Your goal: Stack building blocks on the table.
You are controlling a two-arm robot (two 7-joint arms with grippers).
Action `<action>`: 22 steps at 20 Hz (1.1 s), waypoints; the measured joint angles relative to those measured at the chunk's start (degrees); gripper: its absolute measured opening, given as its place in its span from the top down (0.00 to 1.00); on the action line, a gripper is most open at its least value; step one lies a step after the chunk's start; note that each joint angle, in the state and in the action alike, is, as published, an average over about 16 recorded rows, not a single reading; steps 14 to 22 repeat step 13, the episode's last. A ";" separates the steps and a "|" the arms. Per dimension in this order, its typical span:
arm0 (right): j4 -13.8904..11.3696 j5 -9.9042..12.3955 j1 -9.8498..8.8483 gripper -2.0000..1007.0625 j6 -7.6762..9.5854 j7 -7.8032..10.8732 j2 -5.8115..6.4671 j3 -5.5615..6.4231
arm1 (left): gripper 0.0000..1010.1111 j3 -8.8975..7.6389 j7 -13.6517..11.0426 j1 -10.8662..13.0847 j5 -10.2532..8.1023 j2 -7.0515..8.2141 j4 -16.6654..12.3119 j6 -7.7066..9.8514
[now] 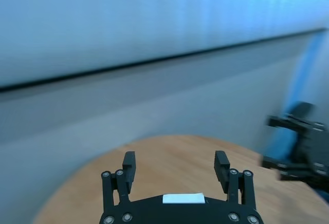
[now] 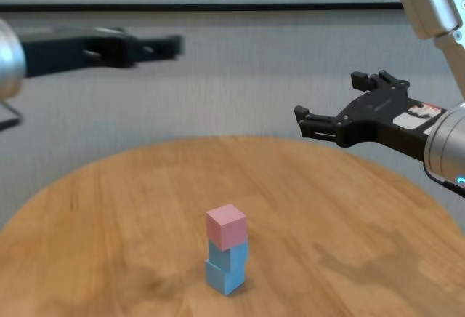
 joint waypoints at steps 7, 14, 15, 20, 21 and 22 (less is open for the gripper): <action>0.00 0.00 0.00 0.00 0.00 0.00 0.00 0.00 | 0.01 -3.30 4.06 3.88 0.56 -0.16 -3.30 -3.25; 0.00 0.00 0.00 0.00 0.00 0.00 0.00 0.00 | 0.01 -3.34 4.03 4.15 0.92 -0.10 -3.54 -3.27; 0.00 0.00 0.00 0.00 0.00 0.00 0.00 0.00 | 0.01 -3.34 4.03 4.15 0.92 -0.10 -3.54 -3.27; 0.00 0.00 0.00 0.00 0.00 0.00 0.00 0.00 | 0.01 -3.34 4.03 4.15 0.92 -0.10 -3.54 -3.27; 0.00 0.00 0.00 0.00 0.00 0.00 0.00 0.00 | 0.01 -3.34 4.03 4.15 0.92 -0.10 -3.54 -3.27; 0.00 0.00 0.00 0.00 0.00 0.00 0.00 0.00 | 0.01 -3.34 4.03 4.15 0.92 -0.10 -3.54 -3.27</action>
